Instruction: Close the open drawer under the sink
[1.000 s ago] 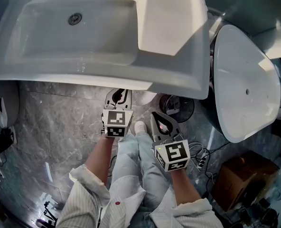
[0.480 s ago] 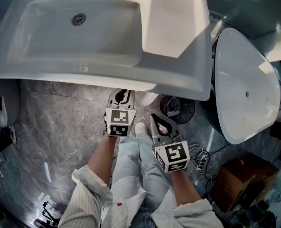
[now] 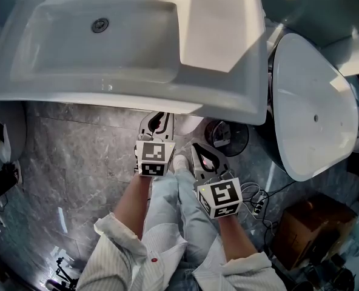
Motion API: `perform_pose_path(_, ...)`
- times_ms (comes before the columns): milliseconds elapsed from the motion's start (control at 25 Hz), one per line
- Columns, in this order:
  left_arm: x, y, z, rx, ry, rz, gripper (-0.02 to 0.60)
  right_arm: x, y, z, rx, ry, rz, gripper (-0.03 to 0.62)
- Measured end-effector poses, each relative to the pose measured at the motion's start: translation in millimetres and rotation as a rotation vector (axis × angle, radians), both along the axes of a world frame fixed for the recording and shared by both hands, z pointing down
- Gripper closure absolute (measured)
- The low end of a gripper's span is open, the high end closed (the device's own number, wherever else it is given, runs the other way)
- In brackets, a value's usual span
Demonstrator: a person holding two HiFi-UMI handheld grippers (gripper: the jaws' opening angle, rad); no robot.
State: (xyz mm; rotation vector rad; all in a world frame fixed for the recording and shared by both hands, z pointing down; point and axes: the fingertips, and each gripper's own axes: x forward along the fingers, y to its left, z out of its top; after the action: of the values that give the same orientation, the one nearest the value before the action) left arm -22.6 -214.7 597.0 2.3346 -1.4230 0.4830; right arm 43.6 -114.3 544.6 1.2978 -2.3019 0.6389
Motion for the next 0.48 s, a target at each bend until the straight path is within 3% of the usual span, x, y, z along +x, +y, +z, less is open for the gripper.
perform_pose_path(480, 12.4, 44.3, -45.0, -0.029, 0.048, -0.021, 0.532, 2.9, 5.5, -34.7, 0.013, -0.003, -0.046, 0.583)
